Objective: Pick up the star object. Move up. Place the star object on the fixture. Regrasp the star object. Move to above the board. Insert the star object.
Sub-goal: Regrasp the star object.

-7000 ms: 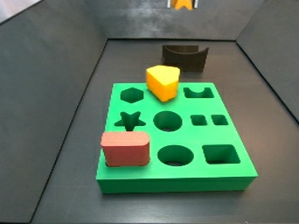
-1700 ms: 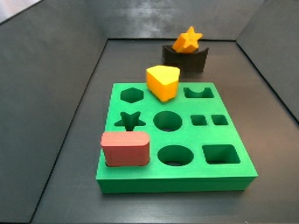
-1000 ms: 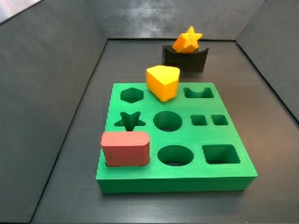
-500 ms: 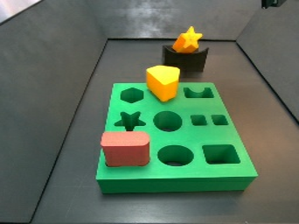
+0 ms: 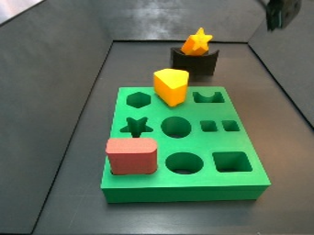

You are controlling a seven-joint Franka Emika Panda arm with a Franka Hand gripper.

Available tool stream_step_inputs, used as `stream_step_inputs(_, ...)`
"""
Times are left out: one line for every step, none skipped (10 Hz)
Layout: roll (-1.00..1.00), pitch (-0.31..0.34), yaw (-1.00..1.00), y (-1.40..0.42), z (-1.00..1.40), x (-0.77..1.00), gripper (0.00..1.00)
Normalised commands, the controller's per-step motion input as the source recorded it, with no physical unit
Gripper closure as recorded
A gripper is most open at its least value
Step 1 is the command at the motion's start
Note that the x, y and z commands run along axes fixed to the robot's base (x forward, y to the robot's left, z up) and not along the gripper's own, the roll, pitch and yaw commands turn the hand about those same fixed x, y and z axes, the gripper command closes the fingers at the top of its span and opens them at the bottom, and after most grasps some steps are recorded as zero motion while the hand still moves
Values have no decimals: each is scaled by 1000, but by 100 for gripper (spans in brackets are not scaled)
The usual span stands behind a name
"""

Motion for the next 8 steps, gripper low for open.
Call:
stream_step_inputs(70,-188,30,40,-1000,59,0)
stream_step_inputs(69,-187,-14,39,-1000,61,0)
stream_step_inputs(62,-166,-57,36,-1000,59,0)
stream_step_inputs(59,-141,-83,35,-1000,59,0)
stream_step_inputs(56,-111,-99,33,-1000,62,0)
stream_step_inputs(48,-82,-103,28,-922,58,0)
stream_step_inputs(46,-55,-104,20,-745,47,0)
stream_step_inputs(50,-33,-95,12,-566,41,0)
